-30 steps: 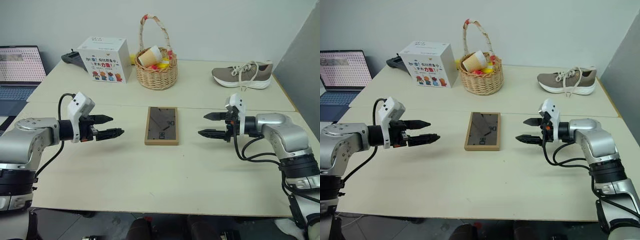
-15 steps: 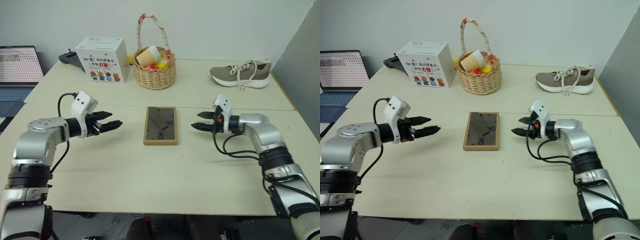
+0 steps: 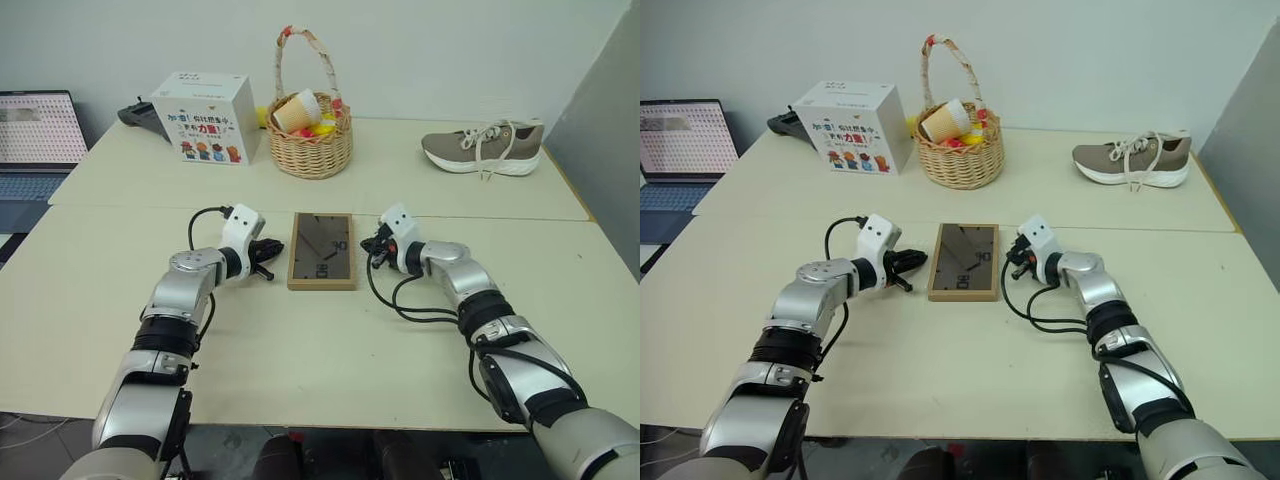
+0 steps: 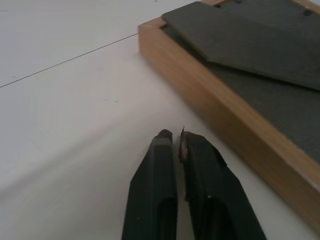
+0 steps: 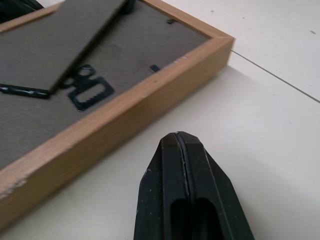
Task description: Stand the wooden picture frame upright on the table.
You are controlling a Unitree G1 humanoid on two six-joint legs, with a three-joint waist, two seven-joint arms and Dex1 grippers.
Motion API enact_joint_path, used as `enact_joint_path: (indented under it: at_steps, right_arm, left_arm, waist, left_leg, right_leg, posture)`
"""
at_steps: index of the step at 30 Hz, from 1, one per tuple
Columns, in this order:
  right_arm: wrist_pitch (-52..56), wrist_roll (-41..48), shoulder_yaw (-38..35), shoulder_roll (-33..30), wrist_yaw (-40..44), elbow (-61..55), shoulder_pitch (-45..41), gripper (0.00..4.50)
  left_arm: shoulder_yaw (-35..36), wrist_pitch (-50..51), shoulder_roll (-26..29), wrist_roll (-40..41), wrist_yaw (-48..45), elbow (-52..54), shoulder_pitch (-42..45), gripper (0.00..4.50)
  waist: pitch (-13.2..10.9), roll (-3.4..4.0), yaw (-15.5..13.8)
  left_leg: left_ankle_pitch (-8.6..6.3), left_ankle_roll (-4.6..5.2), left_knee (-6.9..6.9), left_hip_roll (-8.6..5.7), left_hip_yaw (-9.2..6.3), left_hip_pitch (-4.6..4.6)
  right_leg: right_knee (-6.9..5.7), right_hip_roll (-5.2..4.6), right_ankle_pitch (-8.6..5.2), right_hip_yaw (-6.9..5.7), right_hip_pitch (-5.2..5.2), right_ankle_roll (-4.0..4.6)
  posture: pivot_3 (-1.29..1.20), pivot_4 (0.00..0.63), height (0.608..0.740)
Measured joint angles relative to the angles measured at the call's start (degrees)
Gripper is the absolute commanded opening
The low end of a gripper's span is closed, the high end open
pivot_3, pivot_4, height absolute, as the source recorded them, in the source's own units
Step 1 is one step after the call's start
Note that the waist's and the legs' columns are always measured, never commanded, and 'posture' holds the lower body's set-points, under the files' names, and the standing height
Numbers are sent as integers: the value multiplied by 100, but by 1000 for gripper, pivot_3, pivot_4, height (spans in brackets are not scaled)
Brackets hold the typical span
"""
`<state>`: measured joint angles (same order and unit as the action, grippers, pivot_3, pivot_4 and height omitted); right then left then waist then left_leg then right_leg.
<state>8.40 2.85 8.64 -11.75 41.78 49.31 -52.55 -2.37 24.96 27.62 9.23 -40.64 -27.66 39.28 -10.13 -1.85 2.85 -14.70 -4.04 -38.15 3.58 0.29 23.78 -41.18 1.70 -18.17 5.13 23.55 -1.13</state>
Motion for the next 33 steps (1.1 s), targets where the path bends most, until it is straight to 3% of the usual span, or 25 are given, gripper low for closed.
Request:
enact_joint_path:
  at_steps: [11, 19, 26, 27, 33]
  right_arm:
    - [1461, 116, 165, -160, 454, -2674, 1318, 0]
    - [2459, 176, 623, -842, 719, -4816, 2446, 0]
    - [2511, 16, 680, -1427, 559, -5369, 2689, 0]
    - [2511, 22, 621, -1448, 539, -5369, 2708, 0]
    - [2411, 57, 555, -1338, 311, -5206, 2705, 0]
  left_arm:
    - [47, 1288, 354, 371, -412, 2245, -1242, 11]
    - [14, 2324, 1132, 903, -862, 4131, -2399, 11]
    - [369, 2072, 1751, 1196, -1180, 4537, -3214, 11]
    - [579, 2165, 1726, 1420, -1258, 4552, -3366, 386]
    - [1689, 3988, 1527, 3400, -1352, 5127, -3943, 1644]
  waist:
    - [3, 1, 13]
    - [4, 1, 19]
    - [4, 0, 46]
    - [4, 0, 53]
    - [4, -4, 44]
  left_leg:
    - [-2, 3, 1, 0, -26, 0]
    - [-3, 5, 6, -1, -28, -8]
    - [-4, 7, 17, -1, -15, -44]
    - [-5, 7, 17, 1, -14, -44]
    - [-5, 7, 14, 0, -21, -40]
  right_leg:
    - [1, -1, 0, -2, -5, 0]
    - [12, 14, -1, 0, -13, -1]
    - [15, 24, -3, 16, -34, -2]
    - [14, 25, -3, 16, -34, -1]
    - [15, 25, -4, 9, -35, -2]
  posture:
    - [0, 150, 740]
    - [0, 150, 740]
    - [0, 150, 740]
    - [0, 150, 740]
    - [0, 150, 740]
